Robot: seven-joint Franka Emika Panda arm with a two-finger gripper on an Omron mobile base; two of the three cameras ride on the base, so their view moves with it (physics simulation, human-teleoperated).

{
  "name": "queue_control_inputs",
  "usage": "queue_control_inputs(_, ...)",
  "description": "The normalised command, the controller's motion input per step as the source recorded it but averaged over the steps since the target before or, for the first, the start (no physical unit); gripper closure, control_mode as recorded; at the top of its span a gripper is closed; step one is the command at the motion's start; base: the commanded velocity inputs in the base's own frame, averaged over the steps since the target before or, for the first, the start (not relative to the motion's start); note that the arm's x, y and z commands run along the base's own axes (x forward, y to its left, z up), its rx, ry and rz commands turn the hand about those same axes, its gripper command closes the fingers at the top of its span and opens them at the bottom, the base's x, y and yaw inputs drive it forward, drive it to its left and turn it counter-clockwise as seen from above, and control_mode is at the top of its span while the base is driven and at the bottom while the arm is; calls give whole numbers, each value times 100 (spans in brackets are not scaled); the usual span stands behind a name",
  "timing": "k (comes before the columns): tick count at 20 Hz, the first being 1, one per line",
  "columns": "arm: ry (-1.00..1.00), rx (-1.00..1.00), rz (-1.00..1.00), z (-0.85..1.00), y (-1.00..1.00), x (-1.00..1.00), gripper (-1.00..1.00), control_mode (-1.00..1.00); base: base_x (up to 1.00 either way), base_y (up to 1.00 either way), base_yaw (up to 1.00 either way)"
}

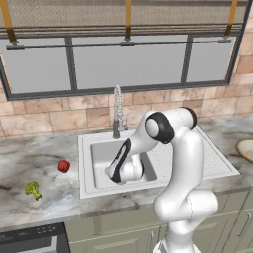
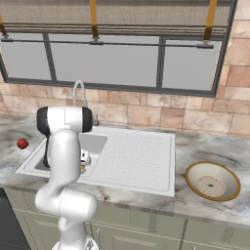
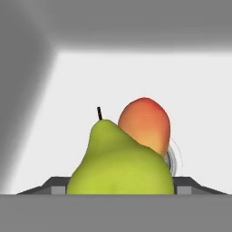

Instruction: There is a mixed pile of frozen fruits and vegetables on the counter. Locate all the frozen vegetables and place the items in a bowl on the counter. Take all the frozen fruits and defrost them in a running sink.

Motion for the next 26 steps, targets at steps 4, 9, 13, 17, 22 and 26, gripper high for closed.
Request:
queue_control_inputs(4, 0, -2, -1, -7, 1, 10, -100, -100, 0, 0, 0)
queue_control_inputs(9, 0, -1, -2, 1, 0, 0, -100, -100, 0, 0, 0)
queue_control_inputs(13, 0, 0, -2, 22, 6, 0, -100, -100, 0, 0, 0)
queue_control_inputs(17, 0, -1, -3, 41, 7, 0, -100, -100, 0, 0, 0)
queue_control_inputs(22, 0, 0, -2, 57, 1, -1, -100, -100, 0, 0, 0)
queue_control_inputs(26, 0, 0, -2, 60, 0, -8, -100, -100, 0, 0, 0)
